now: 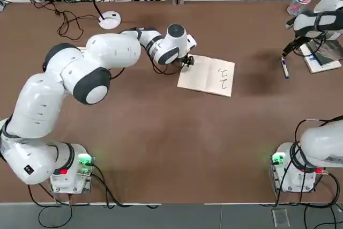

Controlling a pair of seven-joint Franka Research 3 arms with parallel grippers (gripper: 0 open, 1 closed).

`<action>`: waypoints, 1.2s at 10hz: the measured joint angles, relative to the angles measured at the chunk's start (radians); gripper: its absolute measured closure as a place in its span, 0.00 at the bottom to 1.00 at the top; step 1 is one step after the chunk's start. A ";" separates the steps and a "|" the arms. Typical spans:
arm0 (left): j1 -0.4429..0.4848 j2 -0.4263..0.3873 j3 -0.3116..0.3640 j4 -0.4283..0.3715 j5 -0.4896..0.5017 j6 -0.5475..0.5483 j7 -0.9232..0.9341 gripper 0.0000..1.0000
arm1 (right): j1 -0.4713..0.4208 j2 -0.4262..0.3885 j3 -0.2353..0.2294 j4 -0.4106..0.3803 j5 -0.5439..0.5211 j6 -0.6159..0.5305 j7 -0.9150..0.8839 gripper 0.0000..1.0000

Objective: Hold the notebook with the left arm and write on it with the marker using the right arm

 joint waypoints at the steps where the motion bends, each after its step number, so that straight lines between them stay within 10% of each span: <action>1: 0.000 0.000 0.000 0.000 0.000 0.000 0.000 0.01 | 0.000 0.003 -0.001 -0.005 0.000 0.002 0.000 0.00; 12: 0.000 0.000 0.000 0.000 0.000 0.000 0.002 0.01 | -0.027 0.082 -0.006 -0.085 0.002 0.157 0.002 0.00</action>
